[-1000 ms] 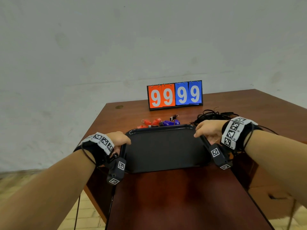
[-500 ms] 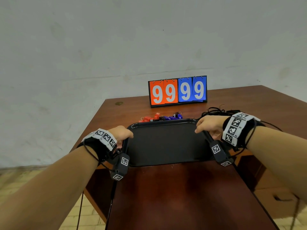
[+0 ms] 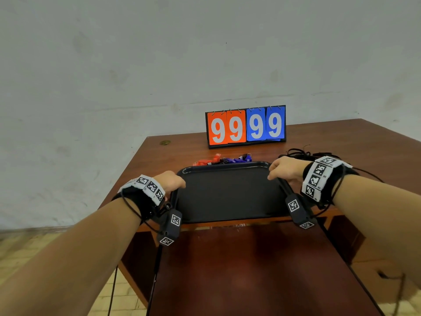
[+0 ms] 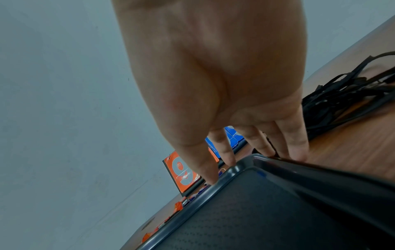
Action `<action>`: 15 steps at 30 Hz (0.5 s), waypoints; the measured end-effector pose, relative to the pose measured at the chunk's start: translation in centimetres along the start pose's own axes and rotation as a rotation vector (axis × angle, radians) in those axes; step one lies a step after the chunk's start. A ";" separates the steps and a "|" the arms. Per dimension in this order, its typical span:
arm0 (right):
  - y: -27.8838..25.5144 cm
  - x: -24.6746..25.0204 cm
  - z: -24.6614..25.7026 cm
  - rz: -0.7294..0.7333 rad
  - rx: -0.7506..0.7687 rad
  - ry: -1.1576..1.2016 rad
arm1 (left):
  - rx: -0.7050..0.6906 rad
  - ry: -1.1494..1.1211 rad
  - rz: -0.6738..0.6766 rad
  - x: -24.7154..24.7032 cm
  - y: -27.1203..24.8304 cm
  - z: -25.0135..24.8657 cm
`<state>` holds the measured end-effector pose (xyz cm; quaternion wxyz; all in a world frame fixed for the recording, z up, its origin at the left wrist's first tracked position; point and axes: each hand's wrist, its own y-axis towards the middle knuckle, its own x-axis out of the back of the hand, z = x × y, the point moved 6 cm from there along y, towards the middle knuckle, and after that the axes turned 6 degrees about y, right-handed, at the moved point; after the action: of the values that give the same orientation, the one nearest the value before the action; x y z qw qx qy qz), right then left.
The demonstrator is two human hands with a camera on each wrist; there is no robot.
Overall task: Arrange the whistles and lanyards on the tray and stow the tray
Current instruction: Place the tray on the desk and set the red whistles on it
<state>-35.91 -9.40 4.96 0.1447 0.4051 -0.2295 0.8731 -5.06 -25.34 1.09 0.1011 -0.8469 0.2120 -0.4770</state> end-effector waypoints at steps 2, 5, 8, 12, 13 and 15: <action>-0.1 0.1 0.6 -0.012 0.030 0.010 | -0.007 0.037 -0.016 0.3 -0.5 -0.4; -0.4 0.1 2.2 -0.025 0.093 0.041 | -0.073 0.118 -0.057 0.9 -0.7 -1.5; -0.4 -0.3 4.0 0.001 0.146 0.064 | -0.182 0.114 -0.125 1.3 -0.7 -3.1; 0.1 -1.2 6.8 0.039 0.213 0.095 | -0.258 0.100 -0.178 1.8 -0.4 -4.8; 0.2 -1.5 7.6 0.046 0.231 0.095 | -0.269 0.094 -0.182 1.9 -0.2 -5.1; 0.7 -2.1 9.1 0.062 0.268 0.087 | -0.278 0.091 -0.192 2.1 0.3 -5.5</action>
<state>-29.07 -14.84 8.24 0.0720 0.3755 -0.1167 0.9166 -8.89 -26.42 5.49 -0.0724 -0.8468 0.1984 -0.4883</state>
